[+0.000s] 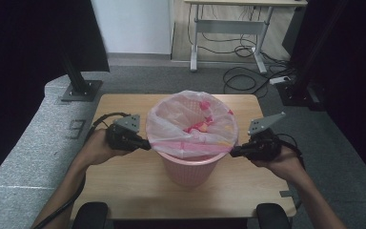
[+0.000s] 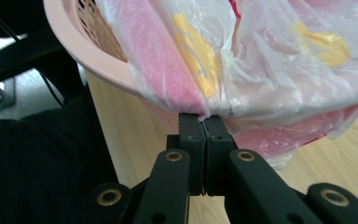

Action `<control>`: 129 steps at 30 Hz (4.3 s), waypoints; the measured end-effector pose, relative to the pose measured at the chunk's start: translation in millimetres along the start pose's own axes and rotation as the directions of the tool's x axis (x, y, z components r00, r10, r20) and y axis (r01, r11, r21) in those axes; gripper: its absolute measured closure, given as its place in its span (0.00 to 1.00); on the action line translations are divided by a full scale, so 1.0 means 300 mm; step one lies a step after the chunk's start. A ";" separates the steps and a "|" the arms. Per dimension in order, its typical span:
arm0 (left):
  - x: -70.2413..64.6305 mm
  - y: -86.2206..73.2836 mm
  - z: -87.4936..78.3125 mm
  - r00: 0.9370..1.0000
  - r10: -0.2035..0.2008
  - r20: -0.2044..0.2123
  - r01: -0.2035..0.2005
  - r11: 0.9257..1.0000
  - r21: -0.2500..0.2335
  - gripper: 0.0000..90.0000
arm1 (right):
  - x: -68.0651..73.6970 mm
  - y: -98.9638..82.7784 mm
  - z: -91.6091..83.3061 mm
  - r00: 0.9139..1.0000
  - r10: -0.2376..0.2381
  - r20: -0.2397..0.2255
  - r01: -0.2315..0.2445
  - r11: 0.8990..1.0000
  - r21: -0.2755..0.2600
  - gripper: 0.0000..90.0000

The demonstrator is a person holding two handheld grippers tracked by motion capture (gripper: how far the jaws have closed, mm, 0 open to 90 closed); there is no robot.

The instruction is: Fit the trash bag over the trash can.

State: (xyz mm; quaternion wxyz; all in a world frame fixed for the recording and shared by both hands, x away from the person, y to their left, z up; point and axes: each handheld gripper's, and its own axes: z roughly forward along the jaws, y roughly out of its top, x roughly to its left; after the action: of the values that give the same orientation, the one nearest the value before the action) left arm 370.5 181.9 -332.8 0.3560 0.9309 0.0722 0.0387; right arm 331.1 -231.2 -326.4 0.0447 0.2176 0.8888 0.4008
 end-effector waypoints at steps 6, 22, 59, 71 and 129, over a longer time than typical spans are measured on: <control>0.026 -0.001 0.030 0.999 -0.028 -0.039 0.028 1.000 -0.004 1.00 | 0.011 0.003 0.045 0.999 -0.002 0.035 0.002 1.000 -0.011 0.98; 0.021 0.010 0.071 0.998 -0.041 -0.036 0.039 0.997 -0.062 0.98 | -0.081 -0.031 0.143 0.989 0.056 0.137 -0.058 0.998 0.013 0.98; 0.091 -0.154 0.244 0.968 -0.245 -0.056 0.243 0.969 -0.040 0.99 | -0.172 -0.158 0.239 0.962 0.164 0.220 -0.165 0.986 -0.012 0.99; 0.108 -0.194 0.281 0.956 -0.290 -0.039 0.286 0.954 -0.091 0.96 | -0.219 -0.182 0.298 0.963 0.216 0.163 -0.214 0.976 -0.033 0.97; 0.049 -0.572 0.453 0.837 -0.422 -0.348 0.428 0.902 -0.065 0.00 | -0.309 0.523 0.383 0.967 0.004 0.254 -0.012 0.999 0.029 0.27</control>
State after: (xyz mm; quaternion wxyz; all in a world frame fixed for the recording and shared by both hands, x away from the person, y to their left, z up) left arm 383.5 221.3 -548.3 0.3295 0.8720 0.3398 0.1247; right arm 498.8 -99.1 -298.0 0.1534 0.2715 0.8809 0.3561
